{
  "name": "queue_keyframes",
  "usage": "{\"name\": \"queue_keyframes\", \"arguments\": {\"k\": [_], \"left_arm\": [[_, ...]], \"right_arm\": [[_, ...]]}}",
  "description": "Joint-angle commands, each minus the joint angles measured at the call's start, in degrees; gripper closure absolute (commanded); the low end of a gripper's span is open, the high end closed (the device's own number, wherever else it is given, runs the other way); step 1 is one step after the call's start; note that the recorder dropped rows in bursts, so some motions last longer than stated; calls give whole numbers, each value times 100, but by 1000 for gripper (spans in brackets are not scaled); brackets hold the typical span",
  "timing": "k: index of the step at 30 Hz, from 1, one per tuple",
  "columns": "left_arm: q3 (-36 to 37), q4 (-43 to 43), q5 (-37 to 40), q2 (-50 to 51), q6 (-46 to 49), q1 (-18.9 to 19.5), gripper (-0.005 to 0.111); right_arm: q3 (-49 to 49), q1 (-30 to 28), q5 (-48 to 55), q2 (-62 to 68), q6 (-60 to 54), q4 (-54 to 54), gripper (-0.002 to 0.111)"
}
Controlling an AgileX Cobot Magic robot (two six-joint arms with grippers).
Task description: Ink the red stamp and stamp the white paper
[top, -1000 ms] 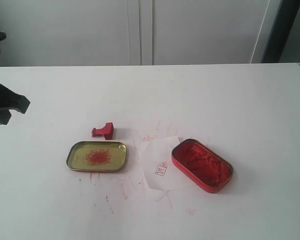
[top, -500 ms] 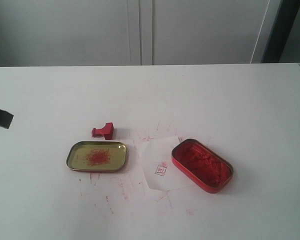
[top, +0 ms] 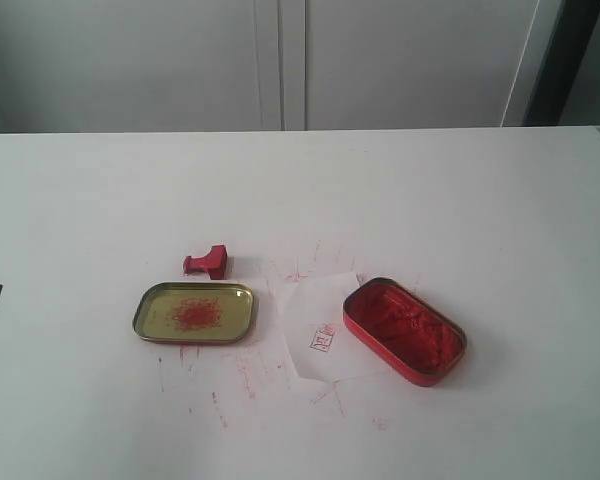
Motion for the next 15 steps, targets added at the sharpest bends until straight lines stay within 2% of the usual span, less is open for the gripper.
{"name": "queue_keyframes", "arguments": {"k": [1, 10, 15], "left_arm": [[319, -80, -212, -172, -59, 201, 107], [767, -296, -213, -534, -70, 908, 107], [976, -327, -225, -1017, -80, 1110, 107]], "right_arm": [[24, -15, -73, -22, -8, -40, 108], [24, -15, -73, -22, -8, -40, 108], [24, -15, -73, -22, -8, -40, 108]]}}
